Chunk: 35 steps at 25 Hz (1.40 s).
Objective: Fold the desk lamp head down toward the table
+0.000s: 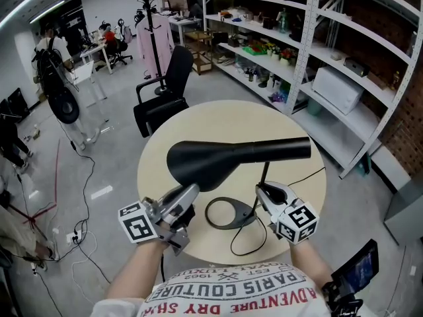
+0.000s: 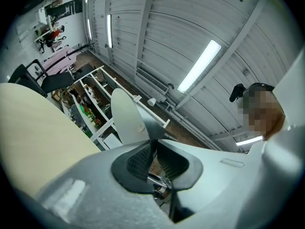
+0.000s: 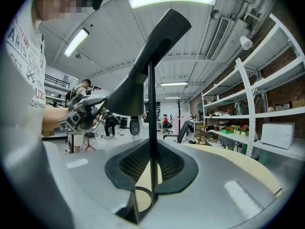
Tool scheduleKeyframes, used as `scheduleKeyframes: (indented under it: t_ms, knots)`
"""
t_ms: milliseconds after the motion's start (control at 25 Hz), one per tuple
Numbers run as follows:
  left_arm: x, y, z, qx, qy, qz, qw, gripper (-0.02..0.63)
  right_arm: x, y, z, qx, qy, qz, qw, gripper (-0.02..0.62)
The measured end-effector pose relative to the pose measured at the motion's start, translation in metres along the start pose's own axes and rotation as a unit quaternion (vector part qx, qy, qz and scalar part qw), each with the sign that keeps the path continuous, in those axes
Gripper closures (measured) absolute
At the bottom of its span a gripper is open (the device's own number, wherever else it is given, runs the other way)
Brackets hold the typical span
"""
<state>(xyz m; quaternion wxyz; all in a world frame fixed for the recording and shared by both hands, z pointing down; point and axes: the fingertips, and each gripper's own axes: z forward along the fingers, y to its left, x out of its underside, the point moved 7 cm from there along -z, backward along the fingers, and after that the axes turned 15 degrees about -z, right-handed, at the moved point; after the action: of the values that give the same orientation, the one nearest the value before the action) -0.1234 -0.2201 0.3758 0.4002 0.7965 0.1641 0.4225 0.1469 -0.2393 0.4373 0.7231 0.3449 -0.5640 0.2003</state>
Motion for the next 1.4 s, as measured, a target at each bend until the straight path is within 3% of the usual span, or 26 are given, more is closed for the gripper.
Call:
scheduleKeyframes:
  t_ms: [1400]
  knots:
    - [0.04,0.028,0.002,0.043,-0.035,-0.11,0.9924,0.569,0.0,0.003,-0.001,0.002,-0.005,0.005,1.0,0.552]
